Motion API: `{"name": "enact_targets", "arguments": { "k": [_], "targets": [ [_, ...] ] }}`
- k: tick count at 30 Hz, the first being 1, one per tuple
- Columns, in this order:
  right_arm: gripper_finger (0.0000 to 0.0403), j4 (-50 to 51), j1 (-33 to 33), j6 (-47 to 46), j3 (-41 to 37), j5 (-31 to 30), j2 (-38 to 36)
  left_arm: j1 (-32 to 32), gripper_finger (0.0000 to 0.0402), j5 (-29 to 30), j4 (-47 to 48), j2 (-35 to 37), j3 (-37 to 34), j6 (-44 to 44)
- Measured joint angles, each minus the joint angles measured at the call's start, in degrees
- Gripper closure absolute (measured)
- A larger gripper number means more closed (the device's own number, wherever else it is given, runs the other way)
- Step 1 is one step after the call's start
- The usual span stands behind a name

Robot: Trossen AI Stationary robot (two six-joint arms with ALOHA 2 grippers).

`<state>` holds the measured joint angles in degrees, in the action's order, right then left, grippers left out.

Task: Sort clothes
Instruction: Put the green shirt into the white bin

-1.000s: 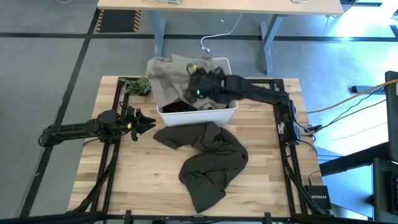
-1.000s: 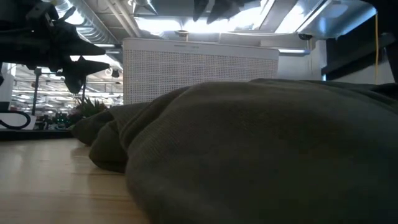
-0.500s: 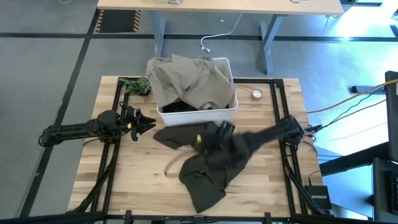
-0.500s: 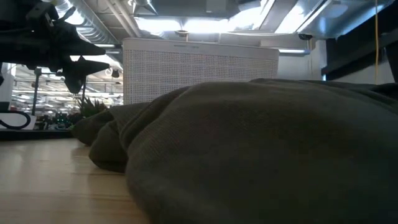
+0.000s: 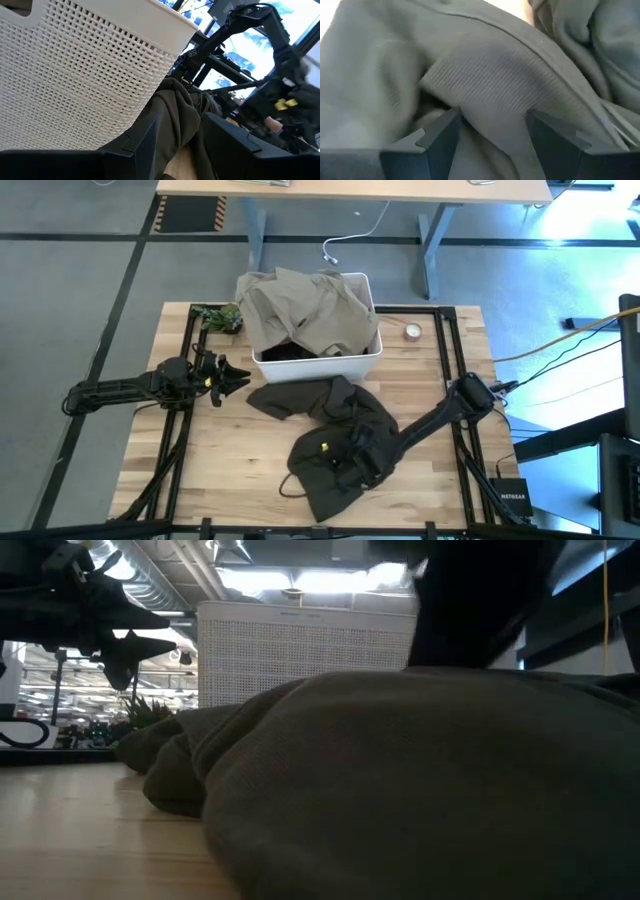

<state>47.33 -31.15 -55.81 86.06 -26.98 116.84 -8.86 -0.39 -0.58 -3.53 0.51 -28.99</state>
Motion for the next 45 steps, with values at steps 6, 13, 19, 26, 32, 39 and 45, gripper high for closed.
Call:
{"name": "enact_targets", "arguments": {
  "k": [6,13,19,26,32,39,45],
  "targets": [
    [0.0158,-15.5,2.4,-1.5,-8.1,-8.3,-0.1,0.0,0.0245,0.0,0.0,0.0,0.0,0.0],
    [0.0158,-22.3,2.2,-1.0,-11.9,-11.5,-0.1,0.0,0.0245,0.0,0.0,0.0,0.0,0.0],
    [0.0158,-22.7,1.5,-1.0,-12.0,-12.2,0.2,0.0,0.0245,0.0,0.0,0.0,0.0,0.0],
    [0.0158,-23.5,1.5,-1.0,-12.1,-12.3,0.3,0.0,0.0245,0.0,0.0,0.0,0.0,0.0],
    [0.0158,-23.5,1.5,-0.9,-12.1,-12.5,0.3,0.0,0.0245,0.0,0.0,0.0,0.0,0.0],
    [0.0158,-23.4,1.5,-0.9,-12.1,-12.7,0.3,0.0,0.0245,0.0,0.0,0.0,0.0,0.0],
    [0.0158,-23.4,1.5,-0.8,-12.1,-12.9,0.3,0.0,0.0245,0.0,0.0,0.0,0.0,0.0]
  ]
}}
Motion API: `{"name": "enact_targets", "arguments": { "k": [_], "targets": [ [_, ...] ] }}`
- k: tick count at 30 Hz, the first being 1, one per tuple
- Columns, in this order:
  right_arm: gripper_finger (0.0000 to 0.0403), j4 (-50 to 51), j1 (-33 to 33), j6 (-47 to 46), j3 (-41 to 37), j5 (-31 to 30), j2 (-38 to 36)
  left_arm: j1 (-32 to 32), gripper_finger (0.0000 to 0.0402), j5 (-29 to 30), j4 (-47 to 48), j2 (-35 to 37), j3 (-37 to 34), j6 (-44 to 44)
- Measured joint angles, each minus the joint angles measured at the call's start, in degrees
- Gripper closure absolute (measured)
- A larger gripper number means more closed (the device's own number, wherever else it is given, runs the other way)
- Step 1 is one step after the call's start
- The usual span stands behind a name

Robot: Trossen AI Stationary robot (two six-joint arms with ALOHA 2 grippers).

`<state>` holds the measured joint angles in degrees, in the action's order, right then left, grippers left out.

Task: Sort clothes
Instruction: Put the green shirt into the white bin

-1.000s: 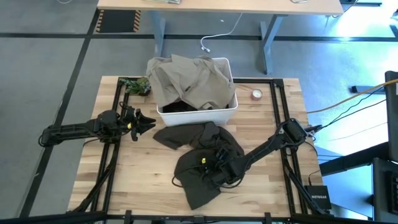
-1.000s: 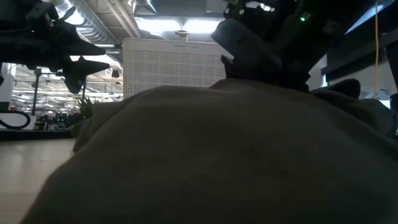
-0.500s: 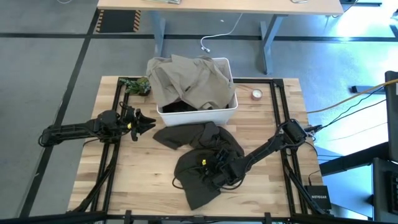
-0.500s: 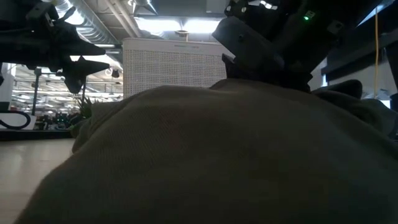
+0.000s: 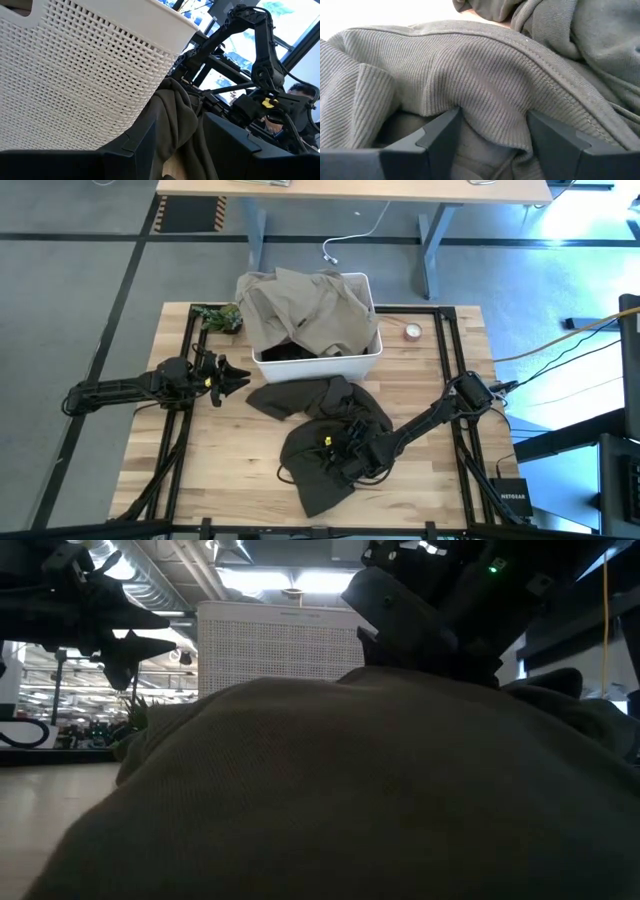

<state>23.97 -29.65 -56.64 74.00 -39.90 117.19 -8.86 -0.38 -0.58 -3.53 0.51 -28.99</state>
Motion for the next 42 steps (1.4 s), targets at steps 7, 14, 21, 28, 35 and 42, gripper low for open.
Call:
{"name": "enact_targets", "arguments": {
  "k": [7,14,21,28,35,42],
  "targets": [
    [0.0158,3.4,-2.1,5.8,4.1,-2.7,-0.2,0.0,0.0245,0.0,0.0,0.0,0.0,0.0],
    [0.0158,24.2,-4.7,9.6,19.2,-9.0,-1.3,0.0,0.0245,0.0,0.0,0.0,0.0,0.0],
    [0.0158,39.1,-0.1,12.5,25.2,2.9,-1.3,0.0,0.0245,0.0,0.0,0.0,0.0,0.0],
    [0.0158,36.0,5.9,13.2,16.9,16.6,-0.8,0.0,0.0245,0.0,0.0,0.0,0.0,0.0],
    [0.0158,22.8,8.3,11.6,6.0,16.8,-1.0,0.0,0.0245,0.0,0.0,0.0,0.0,0.0],
    [0.0158,10.2,8.9,8.1,-3.0,17.6,-1.5,0.0,0.0245,0.0,0.0,0.0,0.0,0.0]
  ]
}}
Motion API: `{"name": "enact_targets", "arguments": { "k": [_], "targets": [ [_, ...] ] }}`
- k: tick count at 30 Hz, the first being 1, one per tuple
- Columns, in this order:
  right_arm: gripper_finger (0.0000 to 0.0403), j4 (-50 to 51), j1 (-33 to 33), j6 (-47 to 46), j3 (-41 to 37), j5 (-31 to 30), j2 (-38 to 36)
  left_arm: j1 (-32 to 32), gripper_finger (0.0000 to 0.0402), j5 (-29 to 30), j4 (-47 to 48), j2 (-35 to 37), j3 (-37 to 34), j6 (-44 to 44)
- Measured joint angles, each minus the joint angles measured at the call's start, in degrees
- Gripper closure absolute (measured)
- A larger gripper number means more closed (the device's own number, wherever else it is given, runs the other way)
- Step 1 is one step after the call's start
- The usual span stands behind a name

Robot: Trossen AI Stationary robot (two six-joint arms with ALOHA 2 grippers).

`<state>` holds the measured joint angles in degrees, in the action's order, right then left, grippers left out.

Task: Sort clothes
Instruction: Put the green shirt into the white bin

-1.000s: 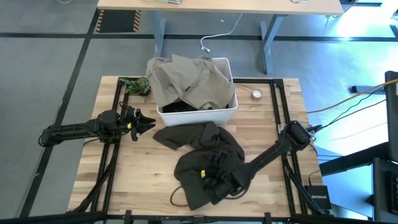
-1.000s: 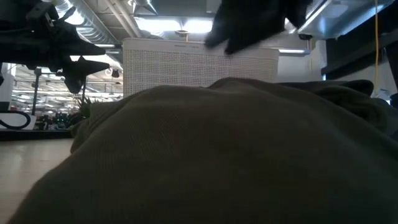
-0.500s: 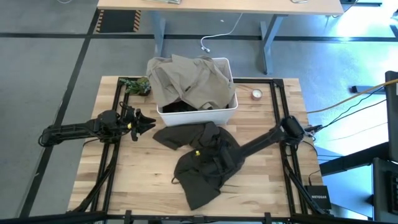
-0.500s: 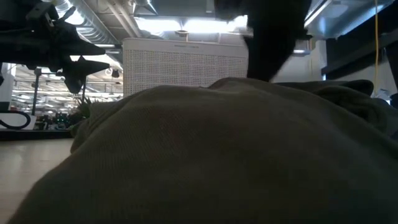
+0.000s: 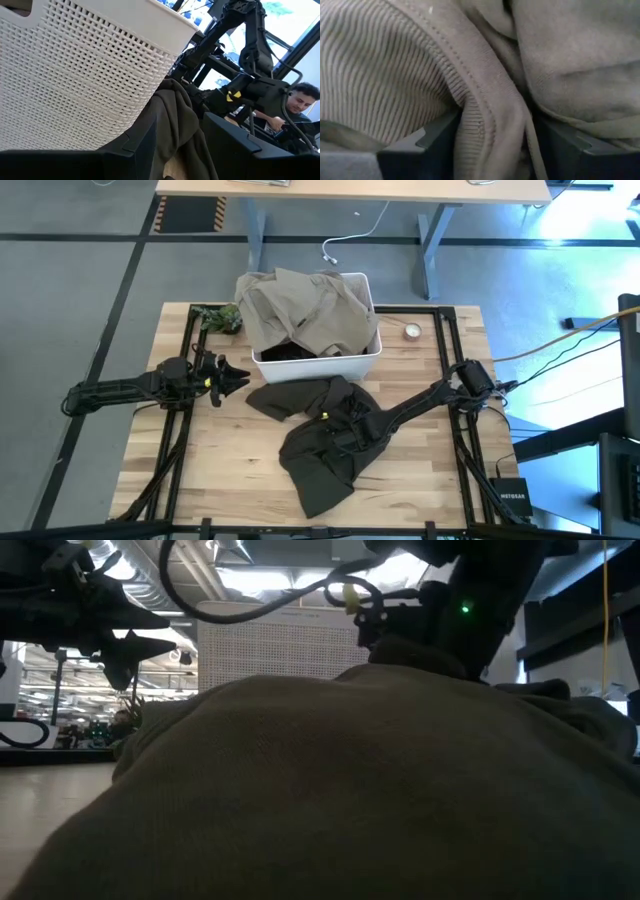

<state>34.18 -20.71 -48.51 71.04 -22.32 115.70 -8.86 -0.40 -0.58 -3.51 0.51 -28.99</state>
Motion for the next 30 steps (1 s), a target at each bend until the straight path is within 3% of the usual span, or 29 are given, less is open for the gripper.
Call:
{"name": "enact_targets", "arguments": {
  "k": [5,12,17,22,30],
  "targets": [
    [0.0193,-2.4,0.0,-0.6,-1.6,1.9,0.2,0.0,0.0245,0.0,0.0,0.0,0.0,0.0],
    [0.0348,-9.2,0.0,-0.5,-2.1,-1.1,0.7,0.0,0.0245,0.0,0.0,0.0,0.0,0.0],
    [0.0350,-15.7,-0.7,0.8,-2.4,-6.7,1.2,0.0,0.0245,0.0,0.0,0.0,0.0,0.0],
    [0.0350,-19.8,-1.5,2.3,-1.7,-8.5,1.1,0.0,0.0245,0.0,0.0,0.0,0.0,0.0],
    [0.0350,-20.2,-4.1,11.7,5.8,-15.1,-1.5,0.0,0.0245,0.0,0.0,0.0,0.0,0.0]
  ]
}}
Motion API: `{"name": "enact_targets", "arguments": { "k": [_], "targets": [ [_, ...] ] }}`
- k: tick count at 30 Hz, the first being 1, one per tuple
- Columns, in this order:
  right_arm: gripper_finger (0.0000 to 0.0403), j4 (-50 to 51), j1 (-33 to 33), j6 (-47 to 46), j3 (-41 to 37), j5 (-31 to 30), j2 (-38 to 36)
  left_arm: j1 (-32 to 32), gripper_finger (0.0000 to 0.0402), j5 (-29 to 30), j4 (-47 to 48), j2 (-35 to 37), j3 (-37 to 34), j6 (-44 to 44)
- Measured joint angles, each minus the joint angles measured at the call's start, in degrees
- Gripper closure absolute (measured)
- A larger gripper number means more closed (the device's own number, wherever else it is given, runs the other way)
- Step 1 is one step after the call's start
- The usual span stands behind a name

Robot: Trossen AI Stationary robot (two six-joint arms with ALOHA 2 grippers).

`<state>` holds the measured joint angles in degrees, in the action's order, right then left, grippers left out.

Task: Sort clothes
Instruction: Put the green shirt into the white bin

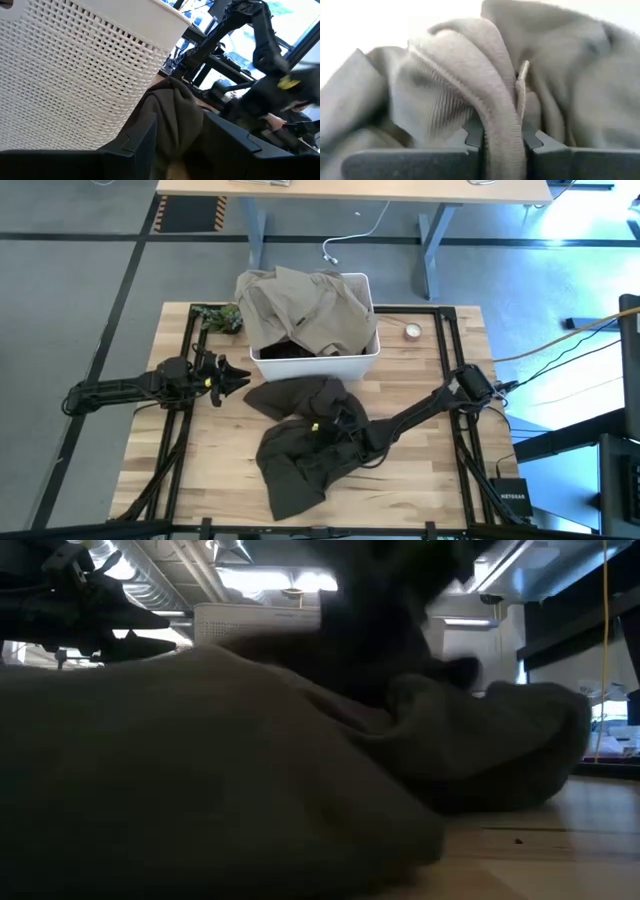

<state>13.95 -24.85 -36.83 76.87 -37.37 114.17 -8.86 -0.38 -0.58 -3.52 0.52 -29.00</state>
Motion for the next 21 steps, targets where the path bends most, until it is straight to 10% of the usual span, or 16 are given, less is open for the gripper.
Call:
{"name": "enact_targets", "arguments": {
  "k": [21],
  "targets": [
    [0.0350,2.9,4.0,54.2,49.7,-25.2,-2.6,0.0,0.0245,0.0,0.0,0.0,0.0,0.0]
  ]
}}
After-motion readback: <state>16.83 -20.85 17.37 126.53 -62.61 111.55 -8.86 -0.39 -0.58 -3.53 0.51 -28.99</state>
